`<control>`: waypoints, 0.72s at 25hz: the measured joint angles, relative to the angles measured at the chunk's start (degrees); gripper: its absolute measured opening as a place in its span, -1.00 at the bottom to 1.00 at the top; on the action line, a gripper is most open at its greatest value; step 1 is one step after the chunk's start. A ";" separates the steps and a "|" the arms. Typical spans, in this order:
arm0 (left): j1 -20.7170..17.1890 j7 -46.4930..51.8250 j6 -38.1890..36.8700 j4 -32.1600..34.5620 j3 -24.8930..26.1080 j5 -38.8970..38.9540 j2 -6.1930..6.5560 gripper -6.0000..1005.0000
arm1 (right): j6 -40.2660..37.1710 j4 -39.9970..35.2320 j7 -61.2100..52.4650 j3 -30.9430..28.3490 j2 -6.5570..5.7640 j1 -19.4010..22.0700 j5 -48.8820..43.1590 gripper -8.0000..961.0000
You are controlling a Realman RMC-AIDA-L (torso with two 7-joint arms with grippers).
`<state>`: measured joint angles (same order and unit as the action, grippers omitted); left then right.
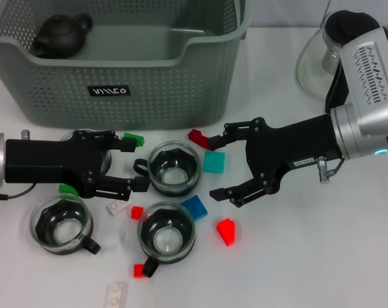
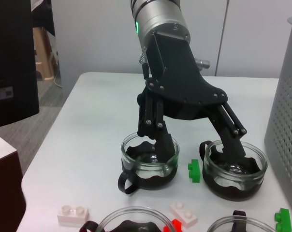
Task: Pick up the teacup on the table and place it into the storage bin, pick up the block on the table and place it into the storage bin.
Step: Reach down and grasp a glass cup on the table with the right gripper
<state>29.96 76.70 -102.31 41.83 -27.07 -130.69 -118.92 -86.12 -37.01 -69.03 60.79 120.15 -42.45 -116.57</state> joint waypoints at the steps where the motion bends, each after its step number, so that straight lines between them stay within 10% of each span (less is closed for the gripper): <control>1: -0.02 -0.07 0.00 0.00 0.00 0.00 -0.01 0.80 | 0.03 0.00 0.02 0.10 -0.01 -0.01 -0.02 0.96; 18: 0.09 -0.22 -0.40 0.00 0.00 0.00 -0.09 0.80 | 0.16 -0.06 -0.47 2.31 -0.22 -2.01 -1.77 0.96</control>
<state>30.04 76.48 -102.70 41.83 -27.07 -130.69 -119.00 -85.95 -37.07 -69.50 63.11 119.93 -44.46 -118.34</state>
